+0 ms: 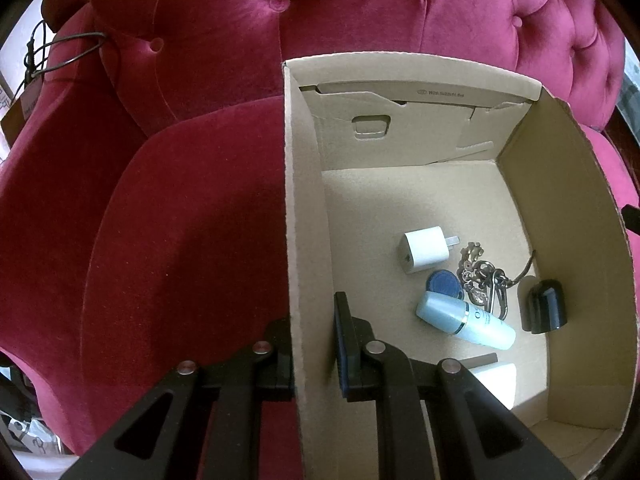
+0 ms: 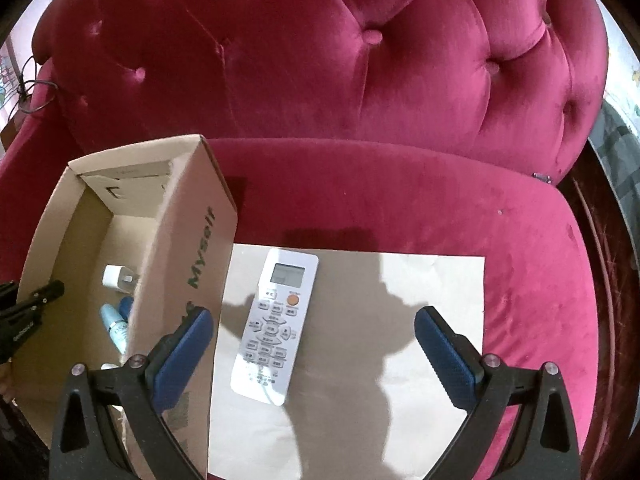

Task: Organize rigid objects
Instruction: 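Move the right gripper out of the box over the paper to the remote, then close the right gripper on the side of the white remote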

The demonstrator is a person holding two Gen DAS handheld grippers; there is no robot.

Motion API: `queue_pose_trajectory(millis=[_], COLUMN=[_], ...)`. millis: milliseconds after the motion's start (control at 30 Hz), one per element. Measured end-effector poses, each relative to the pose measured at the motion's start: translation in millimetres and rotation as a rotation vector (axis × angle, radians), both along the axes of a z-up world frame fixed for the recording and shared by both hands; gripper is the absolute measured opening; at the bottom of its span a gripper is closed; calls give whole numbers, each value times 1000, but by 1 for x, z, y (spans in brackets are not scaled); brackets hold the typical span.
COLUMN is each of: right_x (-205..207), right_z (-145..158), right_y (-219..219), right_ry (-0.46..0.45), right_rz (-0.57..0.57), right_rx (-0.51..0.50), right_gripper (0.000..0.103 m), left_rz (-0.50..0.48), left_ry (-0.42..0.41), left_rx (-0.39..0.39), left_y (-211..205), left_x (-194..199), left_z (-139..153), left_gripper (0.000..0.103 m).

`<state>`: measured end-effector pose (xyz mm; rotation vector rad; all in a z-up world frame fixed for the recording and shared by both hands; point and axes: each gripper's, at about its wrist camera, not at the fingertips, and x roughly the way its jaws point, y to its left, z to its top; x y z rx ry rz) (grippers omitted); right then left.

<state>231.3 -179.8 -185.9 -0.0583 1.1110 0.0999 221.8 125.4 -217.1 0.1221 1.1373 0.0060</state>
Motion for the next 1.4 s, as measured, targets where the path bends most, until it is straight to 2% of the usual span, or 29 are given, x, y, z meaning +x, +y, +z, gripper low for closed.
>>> queue_pose_trajectory(millis=[133,200,533,733,800,1133,1167,1233,1267,1300,1333,1367,1400], right_x=[6,7,20,26,27,34,34,33,29,27,26,25,24], right_z=[-13,-20,-49,-62,-66,-80,-80,-80,-78,-78,-77,-77,-78], right_y=[1,3,8,5,5,-6,-7,-4,1,5,9,15,16], right_ry=[24,38,88,120,131,169,170,166,163,165,169,173,175], right_rz=[5,9,0,-12,-4,5,9,30,55,73,88,105,112], right_rx=[7,6,25,31,35,67,67,70,69,69,70,61,59], right_gripper=[100,92,82,81,77,77,75,64,52,44,30,25,24], left_rz=[-1,-1,-4,-4,-4,-4,-4,-3,-4,-4,-4,-4,-4], left_ry=[1,0,1,1,1,1,1,1,1,1,1,1,1], left_rx=[0,1,-2,-4,-4,-2,-1,-2,-1,-1,-1,-1,1], left_y=[-1,-1,-1,0,0,-1,-1,-1,-1,-1,-1,-1,-1], left_x=[0,0,0,0,0,0,0,0,0,0,0,0,0], left_z=[-1,-1,-2,-2,-3,-4,-4,-4,-4,-4,-4,-4,-4], left_gripper=[15,15,15,15,15,15,15,15,15,15,15,15,15])
